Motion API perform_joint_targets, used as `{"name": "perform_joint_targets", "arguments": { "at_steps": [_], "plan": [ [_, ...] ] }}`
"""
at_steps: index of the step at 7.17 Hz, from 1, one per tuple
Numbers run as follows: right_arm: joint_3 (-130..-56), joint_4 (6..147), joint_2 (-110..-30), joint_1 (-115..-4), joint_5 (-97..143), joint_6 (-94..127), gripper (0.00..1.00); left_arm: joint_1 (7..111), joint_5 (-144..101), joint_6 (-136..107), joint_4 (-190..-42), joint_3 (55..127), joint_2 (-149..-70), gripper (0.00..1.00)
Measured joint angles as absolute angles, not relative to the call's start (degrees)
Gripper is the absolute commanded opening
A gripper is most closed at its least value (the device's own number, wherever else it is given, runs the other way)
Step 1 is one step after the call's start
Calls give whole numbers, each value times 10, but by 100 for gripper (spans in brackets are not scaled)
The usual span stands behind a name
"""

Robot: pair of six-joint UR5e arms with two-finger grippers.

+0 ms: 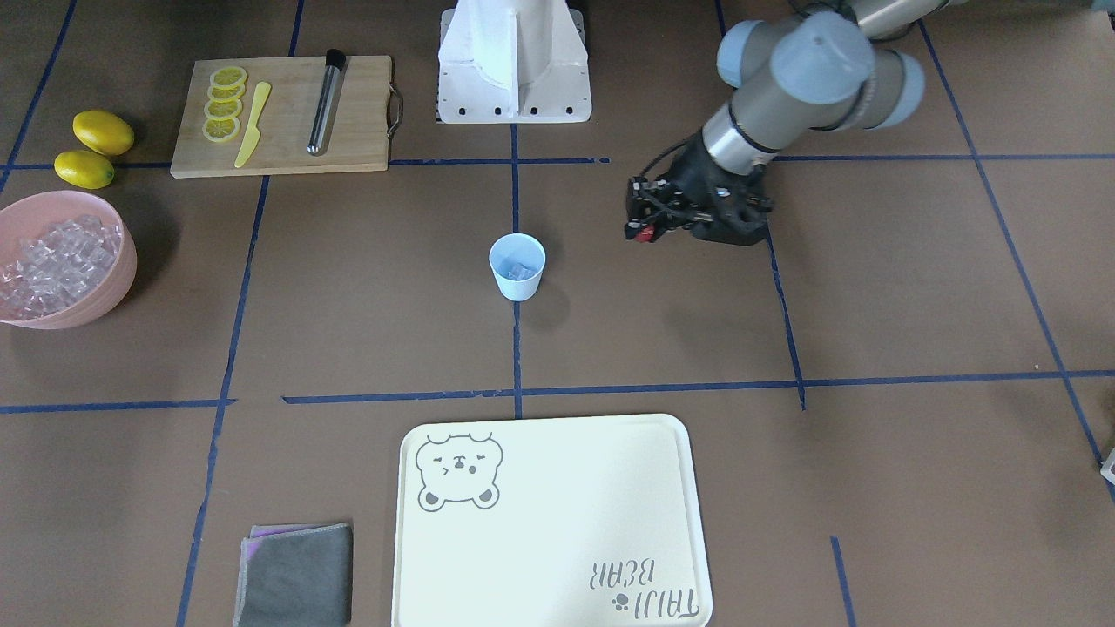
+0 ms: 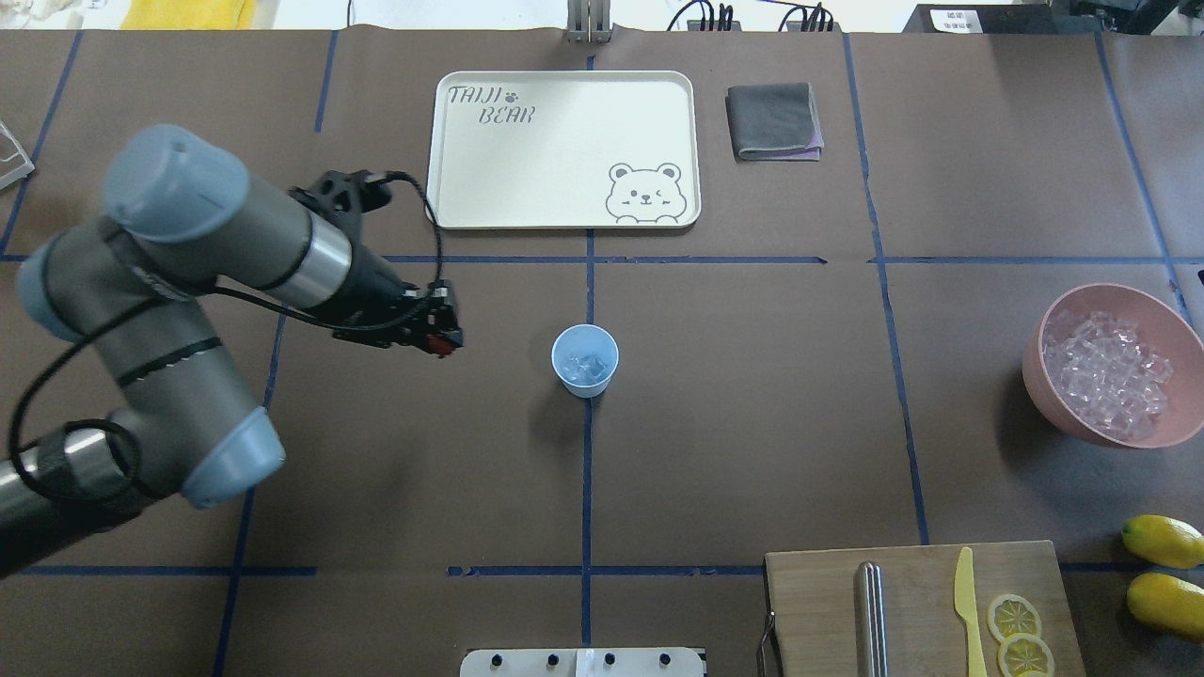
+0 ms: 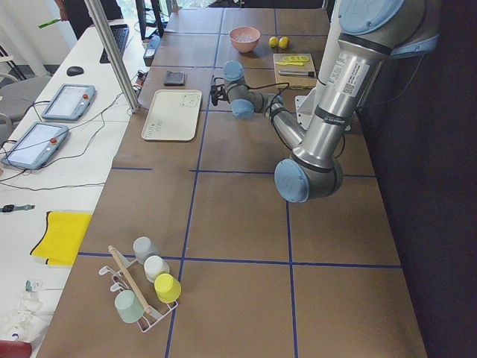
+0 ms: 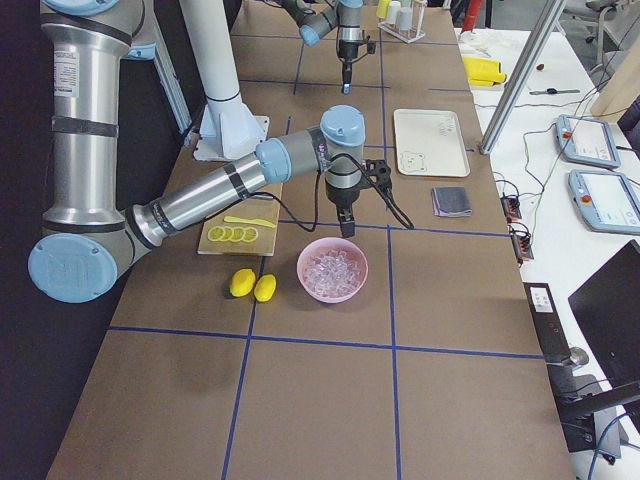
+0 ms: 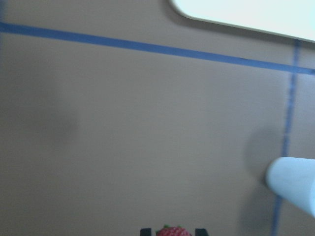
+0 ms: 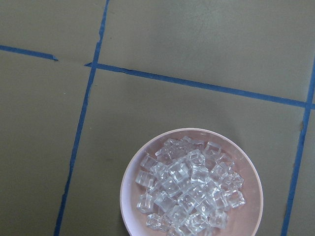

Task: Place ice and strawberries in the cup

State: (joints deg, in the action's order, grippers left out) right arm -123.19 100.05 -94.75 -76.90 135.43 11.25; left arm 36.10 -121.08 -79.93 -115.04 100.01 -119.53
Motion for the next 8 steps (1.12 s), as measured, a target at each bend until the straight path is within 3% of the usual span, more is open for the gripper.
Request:
{"name": "perform_joint_targets", "arguments": {
  "at_steps": [2,5,6,7,8],
  "plan": [
    [-1231,1000,-947,-769,1355,113,100,302,-1127,-834,-1152,938,-1285,3],
    [-1233,1001,-949,-769,1355,113,100,291,-1109,-837,-1154,922,-1308,15],
    [-1234,1001,-951,-769,1355,113,100,291,-1109,-837,-1155,924,-1307,31],
    [-1235,1001,-952,-769,1355,113,100,292,-1108,-836,-1156,925,-1306,56],
    [-1236,1001,-953,-769,1355,113,100,293,-1108,-836,-1156,926,-1306,58]
  ]
}}
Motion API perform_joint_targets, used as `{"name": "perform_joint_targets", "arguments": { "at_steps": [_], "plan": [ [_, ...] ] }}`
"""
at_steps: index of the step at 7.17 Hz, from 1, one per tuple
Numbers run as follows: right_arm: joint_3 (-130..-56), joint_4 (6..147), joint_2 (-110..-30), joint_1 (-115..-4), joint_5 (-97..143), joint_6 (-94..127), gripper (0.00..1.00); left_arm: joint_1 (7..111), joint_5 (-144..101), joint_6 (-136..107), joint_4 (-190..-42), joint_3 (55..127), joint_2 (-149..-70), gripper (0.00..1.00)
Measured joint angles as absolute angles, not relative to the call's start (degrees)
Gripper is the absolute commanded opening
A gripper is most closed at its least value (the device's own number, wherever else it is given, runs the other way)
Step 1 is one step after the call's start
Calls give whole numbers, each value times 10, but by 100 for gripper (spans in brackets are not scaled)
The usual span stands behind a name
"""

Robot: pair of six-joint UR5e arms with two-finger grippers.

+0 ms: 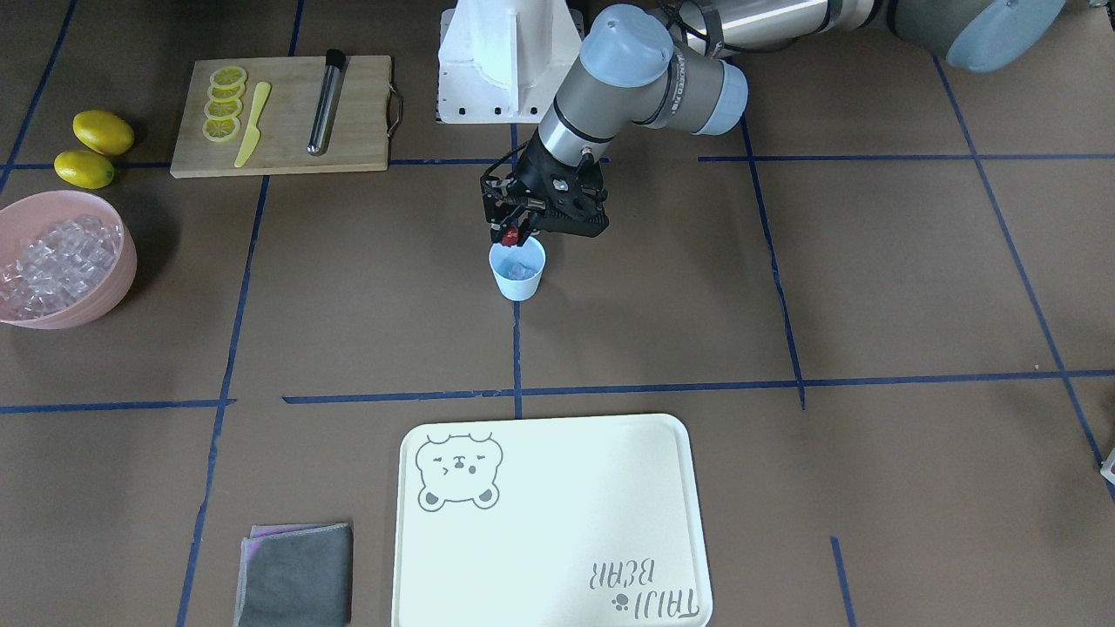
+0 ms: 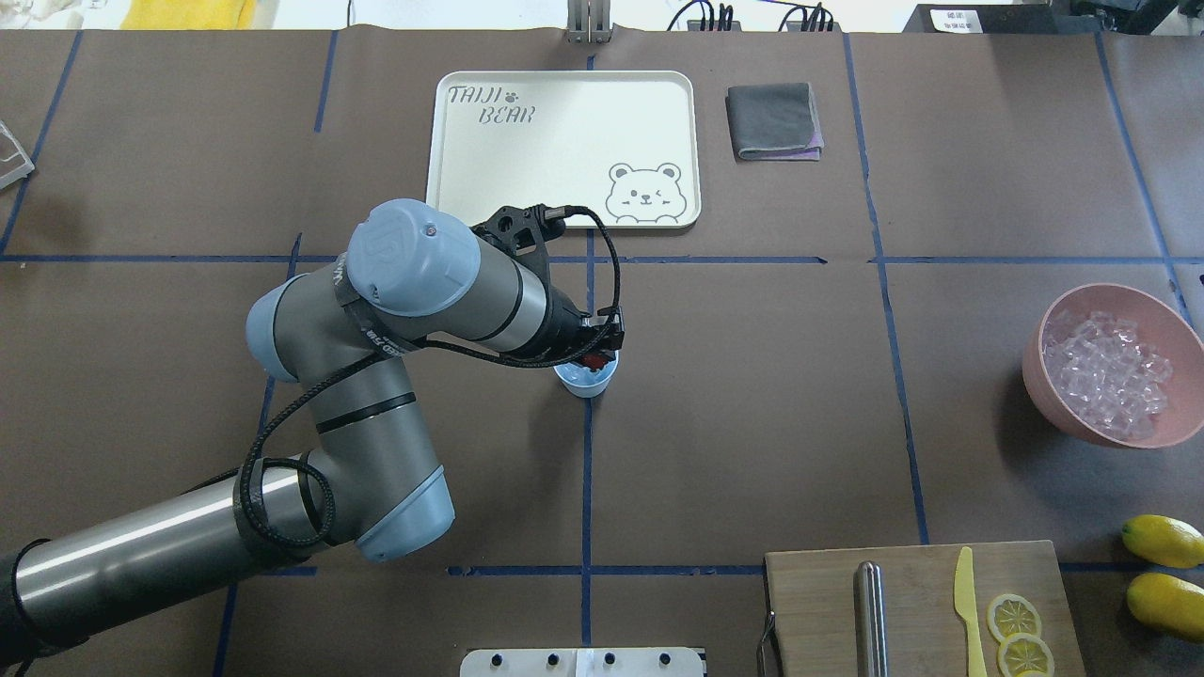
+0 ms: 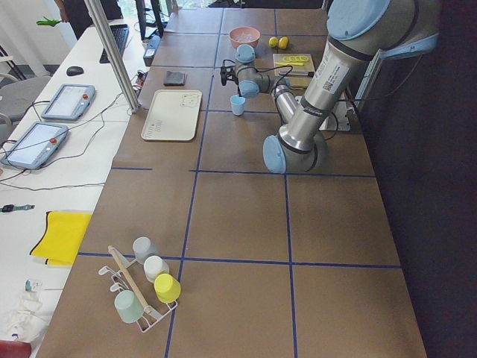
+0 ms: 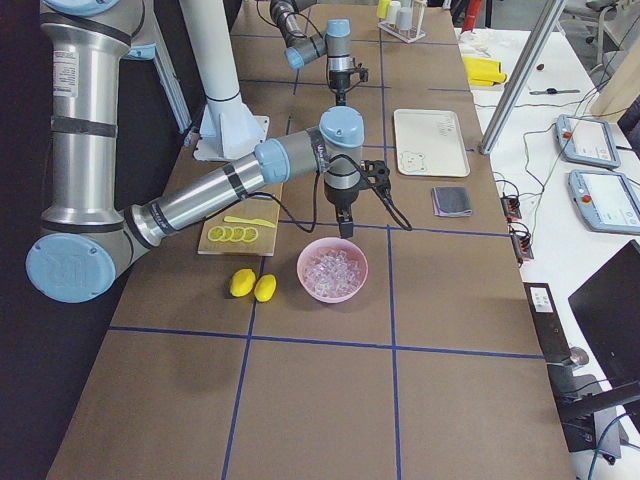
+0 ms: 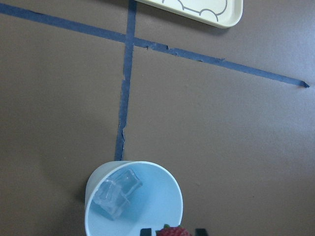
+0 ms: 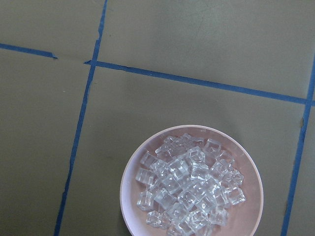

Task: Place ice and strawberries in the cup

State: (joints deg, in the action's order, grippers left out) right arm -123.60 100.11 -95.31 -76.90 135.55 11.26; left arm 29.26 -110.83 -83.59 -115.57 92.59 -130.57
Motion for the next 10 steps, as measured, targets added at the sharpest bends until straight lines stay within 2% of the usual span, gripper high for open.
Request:
{"name": "perform_joint_targets", "arguments": {
  "at_steps": [1,5,6,8,10],
  "plan": [
    [-1236,1001,-953,-769,1357,113,100,293,-1108,-836,-1156,926,-1305,61],
    [-1234,1003,-950,-773,1371,112,100,312,-1111,-837,-1154,950,-1300,61],
    [-1233,1005,-948,-780,1372,111,100,338,-1122,-836,-1151,986,-1276,61],
    [-1221,1008,-948,-794,1371,105,100,439,-1213,-801,-1150,1058,-1181,61],
    [-1196,1008,-948,-821,1371,55,100,581,-1343,-642,-1150,1080,-1072,61]
  ]
}}
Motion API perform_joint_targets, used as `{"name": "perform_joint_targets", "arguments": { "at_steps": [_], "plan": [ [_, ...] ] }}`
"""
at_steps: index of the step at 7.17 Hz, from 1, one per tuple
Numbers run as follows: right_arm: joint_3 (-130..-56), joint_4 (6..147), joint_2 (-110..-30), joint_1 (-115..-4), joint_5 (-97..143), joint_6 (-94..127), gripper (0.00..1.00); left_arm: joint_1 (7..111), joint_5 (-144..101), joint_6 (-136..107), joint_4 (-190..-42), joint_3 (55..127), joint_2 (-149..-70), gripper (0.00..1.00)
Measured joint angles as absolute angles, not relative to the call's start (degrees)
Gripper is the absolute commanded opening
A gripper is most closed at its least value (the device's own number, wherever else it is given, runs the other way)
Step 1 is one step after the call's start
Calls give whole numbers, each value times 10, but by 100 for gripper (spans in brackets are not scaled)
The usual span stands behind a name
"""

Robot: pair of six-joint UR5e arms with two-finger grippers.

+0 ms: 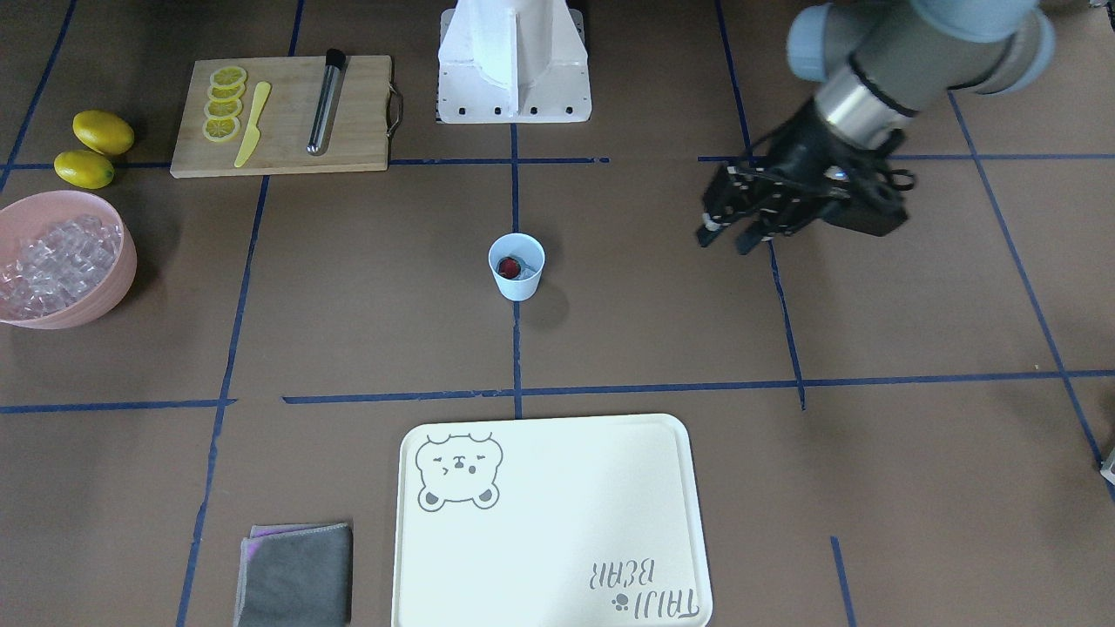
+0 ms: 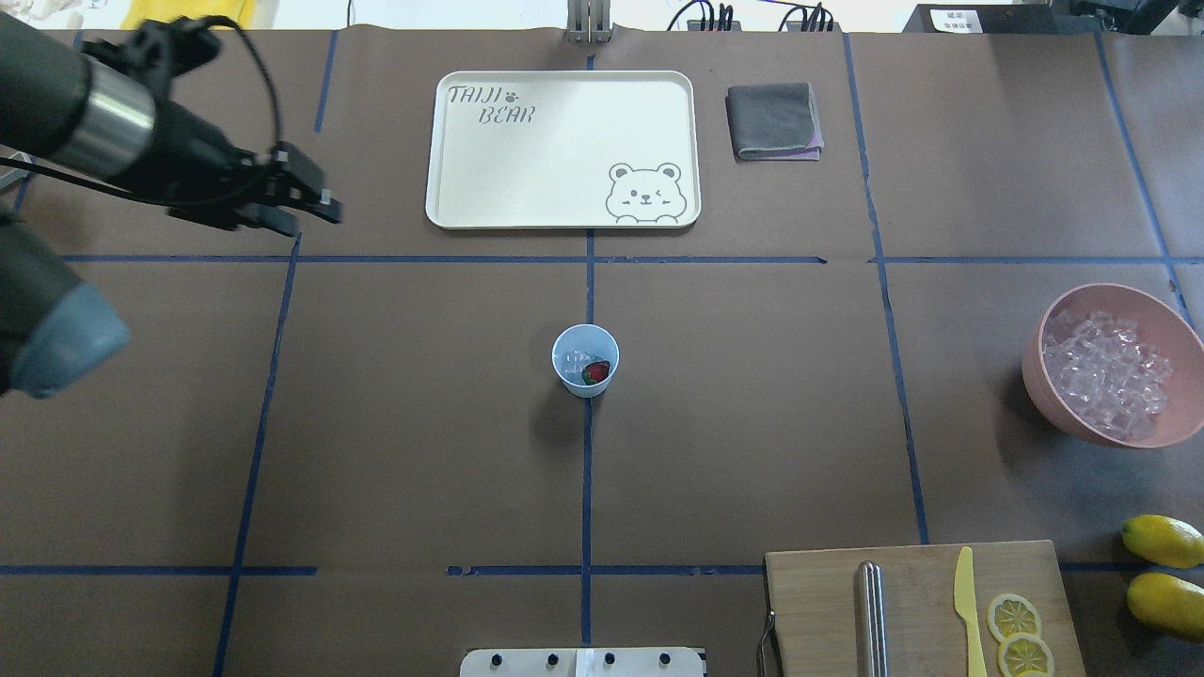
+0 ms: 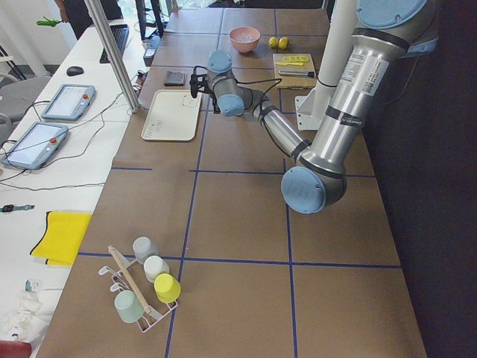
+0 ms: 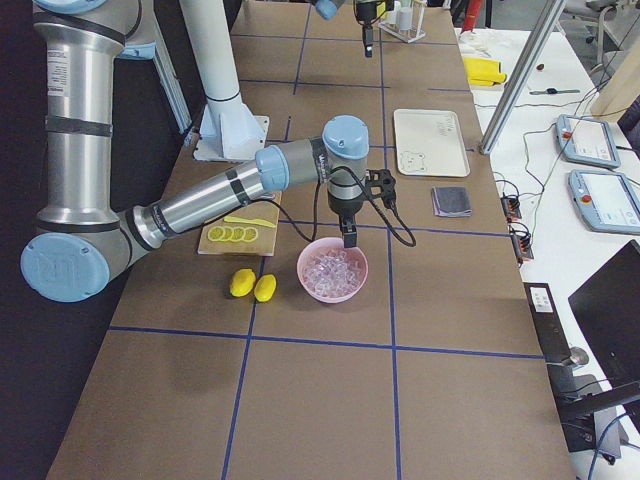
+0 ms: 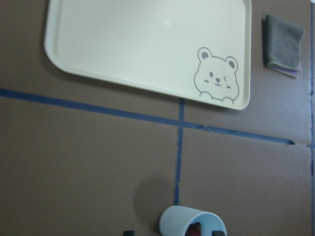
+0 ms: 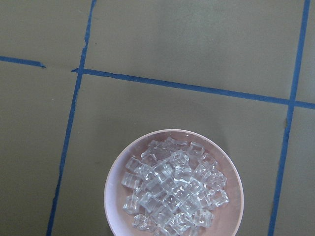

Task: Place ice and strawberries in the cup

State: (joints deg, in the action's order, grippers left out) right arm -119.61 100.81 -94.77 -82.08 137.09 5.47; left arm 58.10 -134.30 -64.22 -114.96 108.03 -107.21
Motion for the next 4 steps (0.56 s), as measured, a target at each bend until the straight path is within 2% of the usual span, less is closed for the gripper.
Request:
{"name": "perform_joint_targets", "arguments": {
  "at_steps": [2,4],
  "plan": [
    [-1158,1008,-948,-855,1367,-22,100,700,-1405,-414,-1144,1067,-971,60],
    [-1124,1010,-949,-885,1363,-92,100,795,-1408,-180,-1066,1056,-917,62]
  ]
}}
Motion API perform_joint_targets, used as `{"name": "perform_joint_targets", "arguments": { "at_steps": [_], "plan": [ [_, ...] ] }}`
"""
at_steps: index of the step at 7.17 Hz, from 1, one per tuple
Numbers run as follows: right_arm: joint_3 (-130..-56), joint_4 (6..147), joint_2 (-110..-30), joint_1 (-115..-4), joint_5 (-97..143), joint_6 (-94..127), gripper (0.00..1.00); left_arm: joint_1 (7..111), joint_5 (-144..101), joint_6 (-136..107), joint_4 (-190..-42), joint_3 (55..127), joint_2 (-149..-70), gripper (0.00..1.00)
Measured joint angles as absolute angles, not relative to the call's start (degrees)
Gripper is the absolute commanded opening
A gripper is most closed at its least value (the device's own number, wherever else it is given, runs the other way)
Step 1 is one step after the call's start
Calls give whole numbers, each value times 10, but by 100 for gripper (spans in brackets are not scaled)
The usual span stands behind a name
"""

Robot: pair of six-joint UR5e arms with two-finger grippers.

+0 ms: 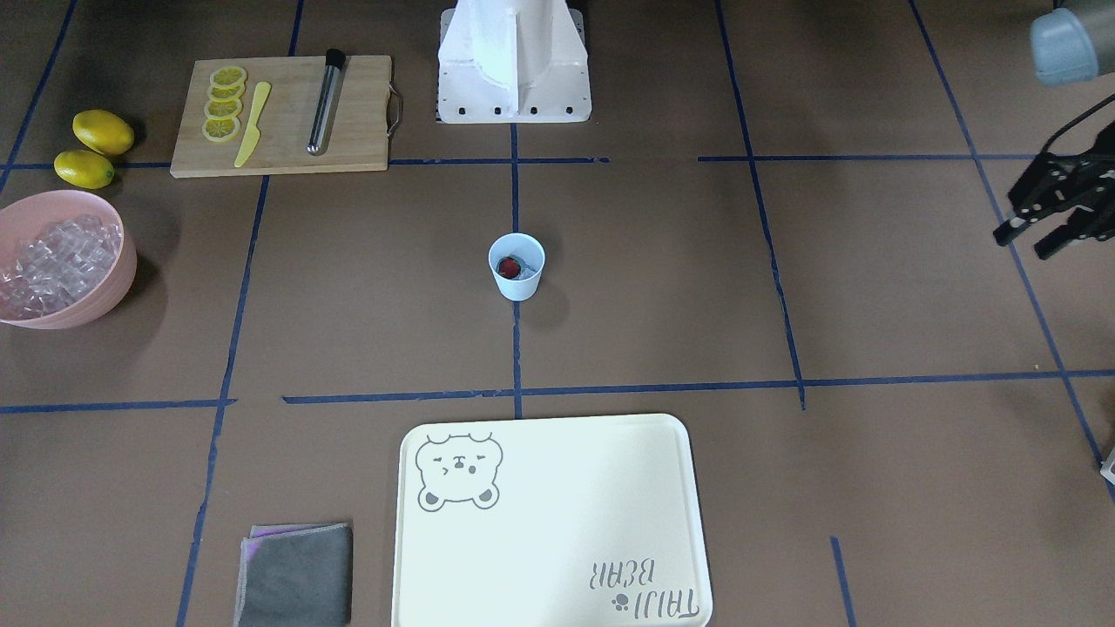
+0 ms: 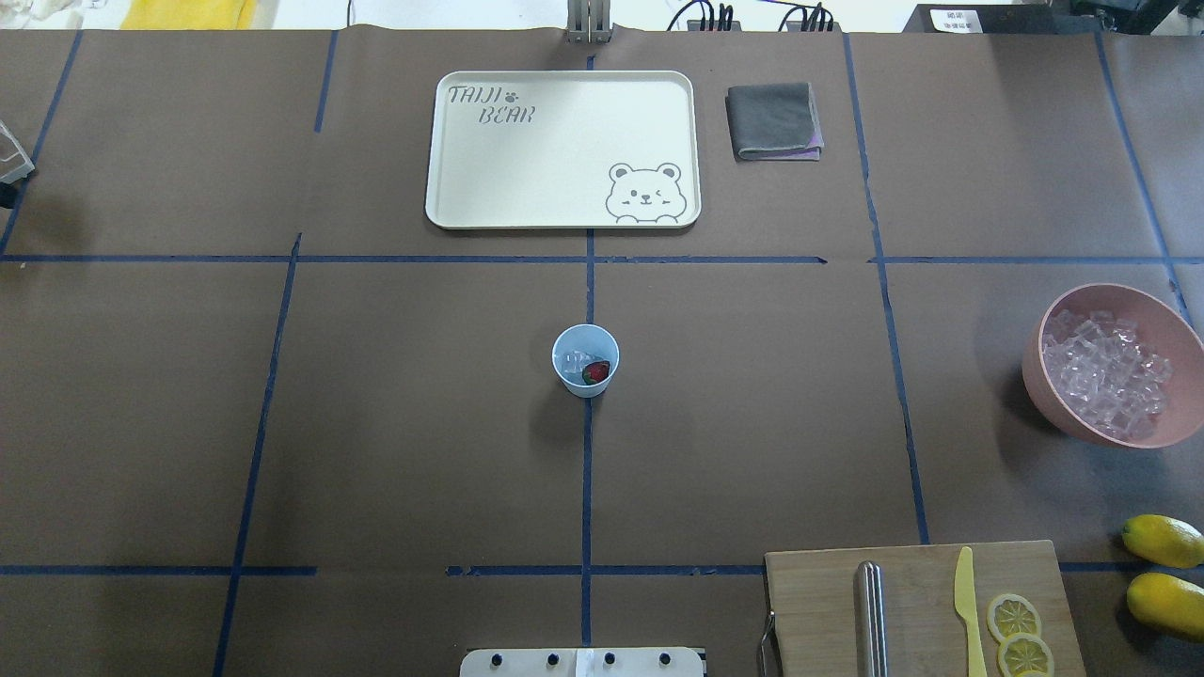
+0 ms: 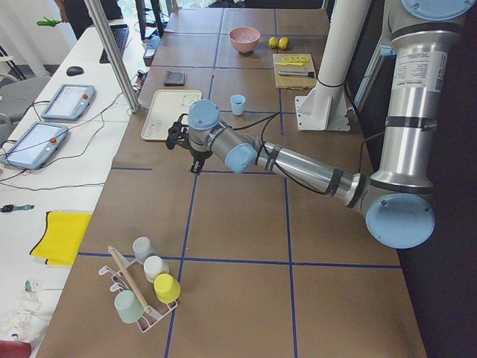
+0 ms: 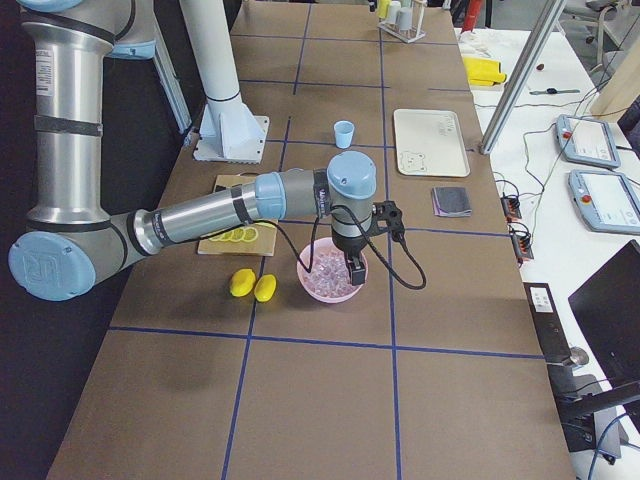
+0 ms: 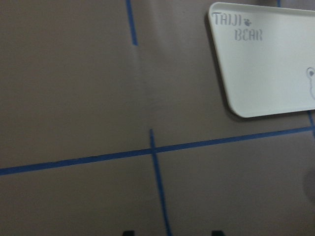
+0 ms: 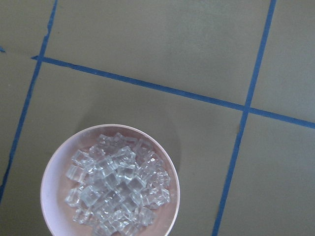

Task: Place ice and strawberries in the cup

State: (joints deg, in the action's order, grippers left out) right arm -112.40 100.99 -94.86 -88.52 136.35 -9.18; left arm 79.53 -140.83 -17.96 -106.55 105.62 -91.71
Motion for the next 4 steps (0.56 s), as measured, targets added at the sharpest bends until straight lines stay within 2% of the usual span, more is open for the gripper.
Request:
{"name": "perform_joint_targets", "arguments": {
  "at_steps": [3,4],
  "plan": [
    [-1122,1041,-950,-897,1334,-133,100,915,-1286,179,-822,1036,-904,67],
    [-1122,1063,-951,-898,1325,-148,100,946,-1283,239,-742,1023,-905,94]
  ]
}}
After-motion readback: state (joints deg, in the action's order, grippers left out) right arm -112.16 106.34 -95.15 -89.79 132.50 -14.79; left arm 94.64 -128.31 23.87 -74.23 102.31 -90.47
